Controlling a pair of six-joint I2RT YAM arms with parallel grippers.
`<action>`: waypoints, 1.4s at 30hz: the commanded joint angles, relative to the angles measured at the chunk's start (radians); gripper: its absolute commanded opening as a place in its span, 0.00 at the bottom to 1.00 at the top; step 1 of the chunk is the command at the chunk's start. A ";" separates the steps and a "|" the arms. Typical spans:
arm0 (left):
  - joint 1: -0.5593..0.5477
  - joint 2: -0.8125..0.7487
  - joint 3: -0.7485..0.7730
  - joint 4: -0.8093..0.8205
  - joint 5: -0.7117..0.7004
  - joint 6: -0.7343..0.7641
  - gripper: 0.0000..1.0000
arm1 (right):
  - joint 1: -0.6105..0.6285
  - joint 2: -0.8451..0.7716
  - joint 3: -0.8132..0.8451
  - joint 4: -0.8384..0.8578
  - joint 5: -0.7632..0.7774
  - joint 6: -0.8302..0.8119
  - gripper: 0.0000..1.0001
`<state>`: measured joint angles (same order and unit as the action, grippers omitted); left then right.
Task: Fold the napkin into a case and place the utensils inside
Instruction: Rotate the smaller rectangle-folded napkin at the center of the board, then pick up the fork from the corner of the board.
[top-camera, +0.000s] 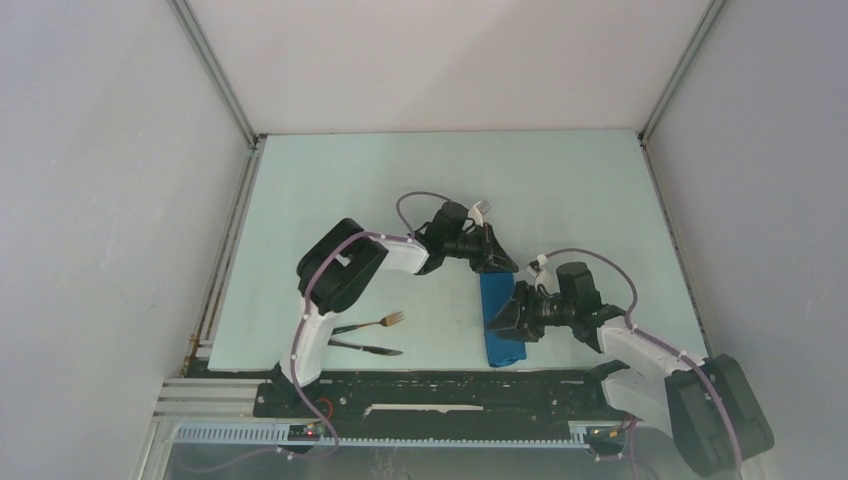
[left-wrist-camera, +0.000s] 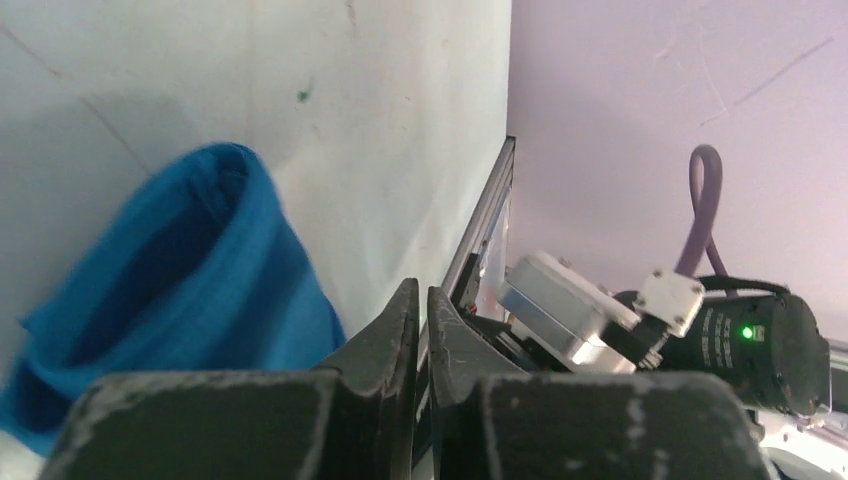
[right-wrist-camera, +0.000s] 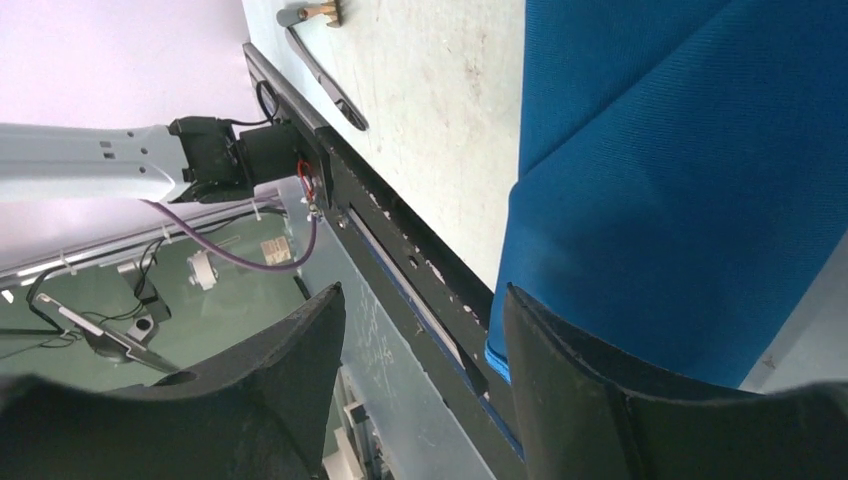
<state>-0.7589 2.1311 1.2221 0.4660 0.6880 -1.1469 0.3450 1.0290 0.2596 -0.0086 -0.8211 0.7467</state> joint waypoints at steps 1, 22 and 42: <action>0.035 0.098 0.046 0.115 0.032 -0.066 0.11 | -0.030 0.055 -0.052 0.181 -0.075 -0.001 0.67; 0.067 0.093 0.215 -0.225 0.040 0.148 0.29 | 0.049 0.036 -0.114 0.177 0.017 0.022 0.73; 0.160 -0.834 -0.008 -1.604 -0.990 0.908 0.74 | 0.165 -0.148 0.240 -0.237 0.166 -0.193 0.88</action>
<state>-0.5854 1.3258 1.3022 -0.9382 0.0219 -0.3271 0.5171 0.8761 0.4919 -0.2188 -0.6312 0.6006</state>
